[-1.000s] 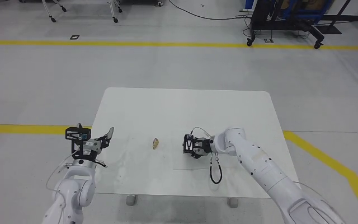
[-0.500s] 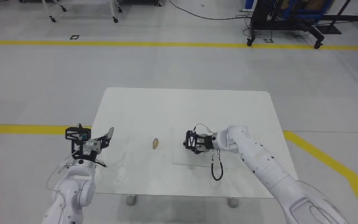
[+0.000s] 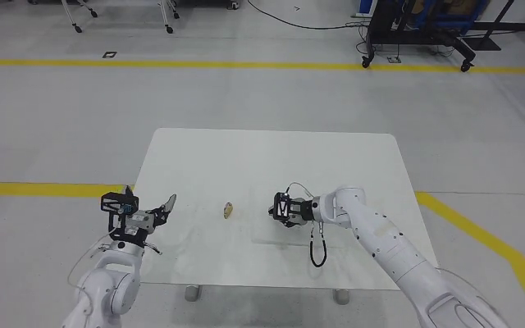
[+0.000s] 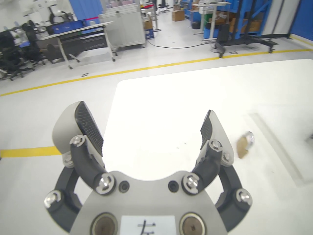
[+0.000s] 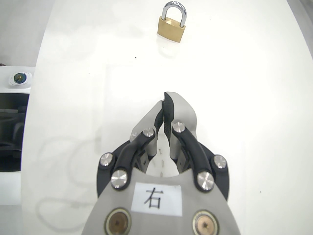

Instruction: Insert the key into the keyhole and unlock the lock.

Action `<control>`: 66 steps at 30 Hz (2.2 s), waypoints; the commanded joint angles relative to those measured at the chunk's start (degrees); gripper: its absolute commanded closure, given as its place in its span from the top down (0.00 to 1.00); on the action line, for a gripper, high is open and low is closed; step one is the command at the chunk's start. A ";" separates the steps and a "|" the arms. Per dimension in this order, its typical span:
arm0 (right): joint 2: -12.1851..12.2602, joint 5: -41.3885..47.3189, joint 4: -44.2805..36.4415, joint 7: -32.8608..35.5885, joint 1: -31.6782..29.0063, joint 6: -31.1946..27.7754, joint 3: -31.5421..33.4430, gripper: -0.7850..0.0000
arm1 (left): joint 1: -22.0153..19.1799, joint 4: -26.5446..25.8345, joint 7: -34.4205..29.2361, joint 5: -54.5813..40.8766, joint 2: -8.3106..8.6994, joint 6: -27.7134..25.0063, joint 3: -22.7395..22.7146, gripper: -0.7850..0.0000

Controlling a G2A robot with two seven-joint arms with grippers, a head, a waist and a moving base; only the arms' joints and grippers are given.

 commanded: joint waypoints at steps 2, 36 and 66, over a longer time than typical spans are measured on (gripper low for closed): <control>0.15 -1.30 -0.27 -1.94 0.10 0.22 -0.10 0.00 | 0.68 -4.25 -4.39 0.52 0.54 -9.92 0.38 1.00; 2.00 -8.03 2.85 -20.47 0.78 -1.41 -0.19 0.00 | -21.72 7.97 -25.36 22.36 -3.80 -2.44 36.19 1.00; 3.75 -3.54 14.03 -40.15 6.92 -4.25 -6.83 0.00 | -30.09 17.26 -29.15 18.70 -7.43 3.72 41.08 1.00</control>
